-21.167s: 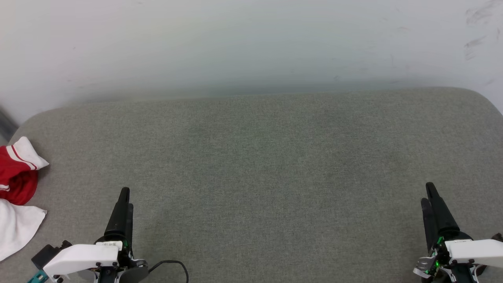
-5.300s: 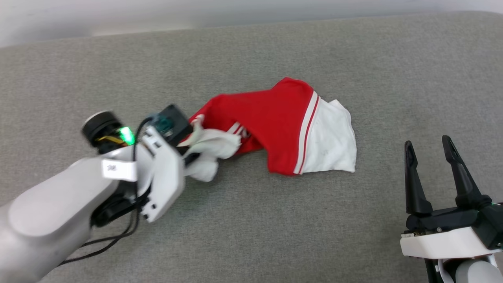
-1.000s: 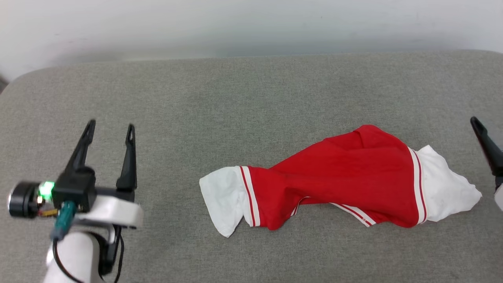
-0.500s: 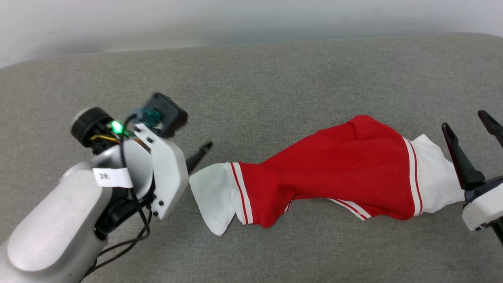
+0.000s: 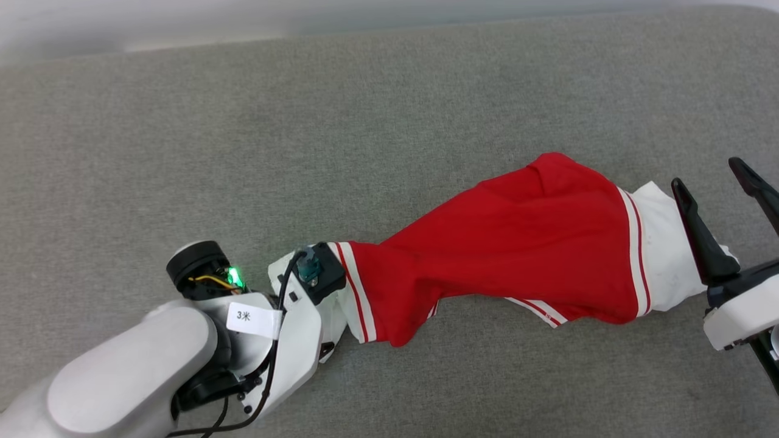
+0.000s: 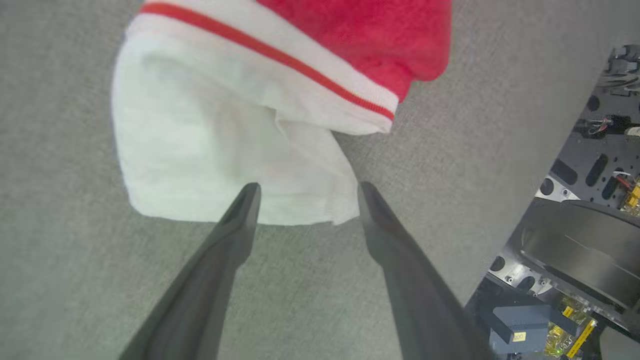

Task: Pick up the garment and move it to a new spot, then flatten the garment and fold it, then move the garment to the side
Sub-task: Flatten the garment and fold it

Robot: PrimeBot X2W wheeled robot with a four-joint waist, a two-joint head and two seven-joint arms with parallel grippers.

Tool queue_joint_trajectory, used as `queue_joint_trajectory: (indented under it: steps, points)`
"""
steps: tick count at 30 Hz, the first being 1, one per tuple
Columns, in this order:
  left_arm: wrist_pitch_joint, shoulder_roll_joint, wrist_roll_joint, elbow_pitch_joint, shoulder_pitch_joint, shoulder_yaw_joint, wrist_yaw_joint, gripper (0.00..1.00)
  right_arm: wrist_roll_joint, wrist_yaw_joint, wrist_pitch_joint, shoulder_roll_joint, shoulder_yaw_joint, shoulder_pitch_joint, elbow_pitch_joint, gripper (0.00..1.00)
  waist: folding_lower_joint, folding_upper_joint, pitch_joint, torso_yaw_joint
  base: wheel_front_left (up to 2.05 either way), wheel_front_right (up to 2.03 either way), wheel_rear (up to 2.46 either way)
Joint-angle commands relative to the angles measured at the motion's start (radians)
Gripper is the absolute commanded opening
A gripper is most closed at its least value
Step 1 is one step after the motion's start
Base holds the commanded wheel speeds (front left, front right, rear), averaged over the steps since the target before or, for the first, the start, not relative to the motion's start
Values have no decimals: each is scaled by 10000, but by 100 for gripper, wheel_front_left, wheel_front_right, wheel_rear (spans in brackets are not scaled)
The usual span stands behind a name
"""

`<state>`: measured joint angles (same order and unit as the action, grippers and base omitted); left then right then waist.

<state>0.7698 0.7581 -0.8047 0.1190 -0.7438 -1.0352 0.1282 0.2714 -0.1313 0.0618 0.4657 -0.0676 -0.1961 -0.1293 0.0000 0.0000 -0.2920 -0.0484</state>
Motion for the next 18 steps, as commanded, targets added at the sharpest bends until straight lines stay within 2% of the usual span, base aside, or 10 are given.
queue_joint_trajectory:
  steps: [1, 9, 10, 11, 12, 18]
  points:
    - [-119, 54, -62, -173, -128, -191, 9, 100, -18, 10, -46, -50, -22, -206, -50, 100, 0, 0, -236, -137, 0, 0, 0]
    - [-313, 37, -212, -1136, -295, -1782, 11, 100, -85, 10, -202, -102, -171, -538, 134, 100, 0, 0, -755, -285, 0, 0, 0]
    - [-345, 32, -273, -1228, -315, -1912, 8, 96, -74, 10, -223, -104, -198, -567, 180, 100, 0, 0, -769, -291, 0, 0, 0]
    - [-414, 17, -303, -1298, -380, -2014, 4, 27, -74, 10, -253, -103, -214, -610, 231, 100, 0, 0, -768, -284, 0, 0, 0]
    - [-500, 10, -340, -1340, -431, -2081, 2, 0, -70, 10, -283, -94, -226, -632, 282, 100, 0, 0, -735, -265, 0, 0, 0]
    - [-1803, 358, -86, -1441, -1012, -1617, -49, 0, 5, 10, -477, 36, -183, -492, 631, 100, 0, 0, -223, -5, 0, 0, 0]
